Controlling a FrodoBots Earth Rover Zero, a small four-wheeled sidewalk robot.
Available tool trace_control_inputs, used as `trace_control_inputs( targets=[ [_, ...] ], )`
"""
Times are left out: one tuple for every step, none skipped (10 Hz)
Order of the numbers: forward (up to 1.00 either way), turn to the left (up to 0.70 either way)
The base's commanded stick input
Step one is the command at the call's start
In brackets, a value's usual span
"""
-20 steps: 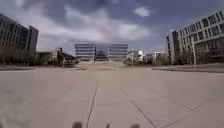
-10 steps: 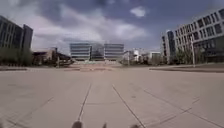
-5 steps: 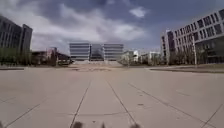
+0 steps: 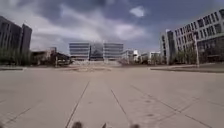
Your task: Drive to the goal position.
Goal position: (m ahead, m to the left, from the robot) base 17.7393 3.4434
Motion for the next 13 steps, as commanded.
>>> trace_control_inputs(
  targets=[
    [0.70, -0.01],
    [0.70, -0.01],
    [0.70, -0.01],
    [0.70, -0.01],
    [0.70, -0.01],
    [0.70, -0.01],
    [0.70, -0.01],
    [0.70, -0.01],
    [0.70, -0.01],
    [0.70, -0.01],
    [0.70, -0.01],
    [0.70, -0.01],
    [0.70, -0.01]
  ],
)
